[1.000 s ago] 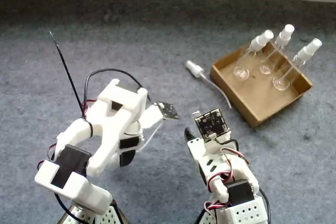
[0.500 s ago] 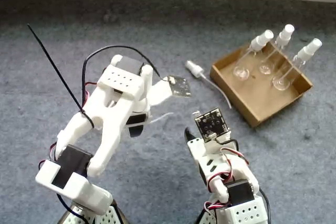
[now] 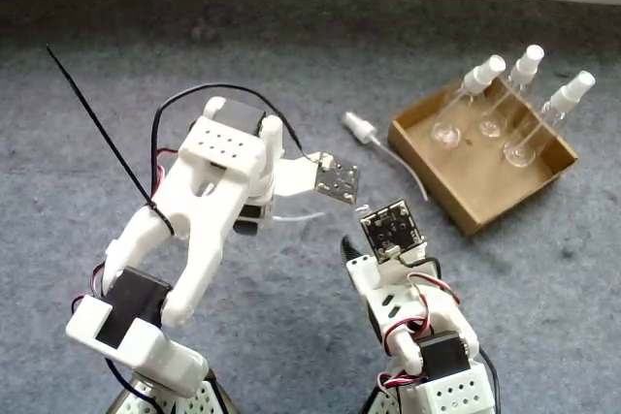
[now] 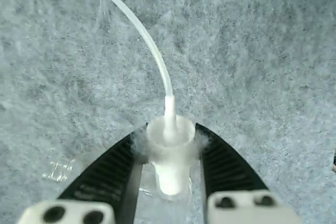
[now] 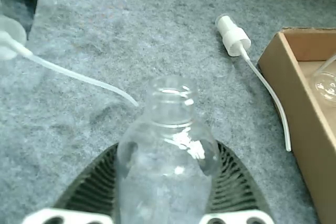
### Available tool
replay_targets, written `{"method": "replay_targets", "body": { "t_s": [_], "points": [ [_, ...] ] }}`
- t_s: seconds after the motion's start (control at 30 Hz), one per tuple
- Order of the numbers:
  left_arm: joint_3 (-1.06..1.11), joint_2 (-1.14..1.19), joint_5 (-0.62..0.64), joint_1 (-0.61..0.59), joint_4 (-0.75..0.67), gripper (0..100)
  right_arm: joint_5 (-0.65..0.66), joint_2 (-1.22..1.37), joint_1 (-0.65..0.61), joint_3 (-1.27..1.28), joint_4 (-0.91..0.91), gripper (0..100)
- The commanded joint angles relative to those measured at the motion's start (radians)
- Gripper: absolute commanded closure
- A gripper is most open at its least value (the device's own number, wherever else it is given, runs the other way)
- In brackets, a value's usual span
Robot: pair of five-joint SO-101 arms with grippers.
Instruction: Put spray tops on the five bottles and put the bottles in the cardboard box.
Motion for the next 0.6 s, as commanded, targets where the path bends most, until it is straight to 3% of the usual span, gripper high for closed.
{"method": "replay_targets", "body": {
  "t_s": [0.0,0.4,0.57],
  "points": [
    [-0.104,-0.084,-0.020,0.019,0.060,98,0.003,-0.018,0.007,0.031,-0.025,96.4],
    [-0.142,-0.085,-0.026,0.019,0.078,98,0.003,-0.018,0.007,0.031,-0.025,96.4],
    [-0.079,0.002,-0.183,0.019,0.078,98,0.003,-0.018,0.007,0.031,-0.025,96.4]
  ]
}}
